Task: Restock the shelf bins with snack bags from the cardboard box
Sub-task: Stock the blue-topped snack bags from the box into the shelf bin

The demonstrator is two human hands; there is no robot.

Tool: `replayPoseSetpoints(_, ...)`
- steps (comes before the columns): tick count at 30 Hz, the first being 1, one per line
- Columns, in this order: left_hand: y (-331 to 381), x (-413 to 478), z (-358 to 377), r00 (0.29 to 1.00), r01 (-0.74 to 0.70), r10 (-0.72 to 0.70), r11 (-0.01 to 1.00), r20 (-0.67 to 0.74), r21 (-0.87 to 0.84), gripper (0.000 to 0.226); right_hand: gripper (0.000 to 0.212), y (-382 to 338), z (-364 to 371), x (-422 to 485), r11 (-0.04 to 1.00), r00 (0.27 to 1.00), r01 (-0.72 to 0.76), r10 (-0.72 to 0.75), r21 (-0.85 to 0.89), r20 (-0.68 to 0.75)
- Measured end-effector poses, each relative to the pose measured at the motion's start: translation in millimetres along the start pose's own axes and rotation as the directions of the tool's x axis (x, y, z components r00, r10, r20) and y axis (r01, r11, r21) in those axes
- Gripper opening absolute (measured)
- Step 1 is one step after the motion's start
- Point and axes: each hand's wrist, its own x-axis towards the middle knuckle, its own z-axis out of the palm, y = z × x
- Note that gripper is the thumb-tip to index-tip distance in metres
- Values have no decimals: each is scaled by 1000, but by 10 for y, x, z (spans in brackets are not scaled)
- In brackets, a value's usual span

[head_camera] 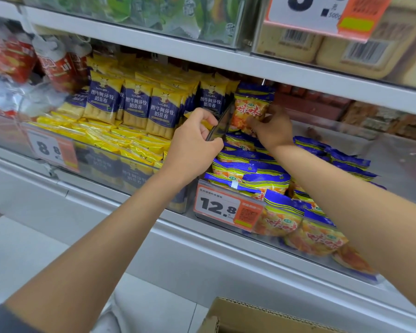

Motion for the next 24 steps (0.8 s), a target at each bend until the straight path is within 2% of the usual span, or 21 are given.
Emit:
replayPoseSetpoints(4, -2, -11, 2, 1000, -7, 7, 1000, -13, 10, 24, 51, 26, -85, -56, 999, 999, -12, 10, 47, 40)
replayPoseSetpoints(6, 11, -27, -5, 999, -9, 9, 1000, -35, 17, 22, 53, 10, -152, -117, 1000, 999, -20, 19, 21, 44)
replayPoseSetpoints(8, 43, -64, -25, 997, -24, 28, 998, -76, 56, 18, 46, -23, -250, -218, 999, 998, -32, 34, -37, 52)
replayPoseSetpoints(11, 144, -221, -39, 985, -67, 101, 971, -140, 230, 14, 28, -46, -491, -474, 998, 996, 58, -56, -31, 69)
replayPoseSetpoints(13, 255, -396, -43, 976, -70, 137, 934, -170, 351, 12, 25, -65, -705, -717, 986, 989, 128, -119, -104, 89)
replayPoseSetpoints(15, 358, -593, -18, 975, -64, 135, 931, -176, 360, 13, 20, -75, -920, -997, 964, 976, 202, -184, -173, 116)
replayPoseSetpoints(18, 560, -952, 115, 999, -9, 14, 987, -32, 162, 13, 13, -48, -1234, -1498, 944, 956, 292, -282, -153, 85)
replayPoseSetpoints(20, 652, -1240, 247, 989, 72, -87, 990, 121, 123, 16, 13, 11, -1415, -1861, 933, 945, 327, -319, -152, 78)
replayPoseSetpoints(22, 649, -1573, 400, 945, 146, -186, 976, 268, 163, 14, 12, 205, -1559, -2264, 929, 937, 333, -307, -160, 167)
replayPoseSetpoints(24, 551, -1853, 509, 882, 218, -286, 952, 373, 214, 8, 10, 474, -1607, -2608, 948, 921, 275, -210, -164, 329)
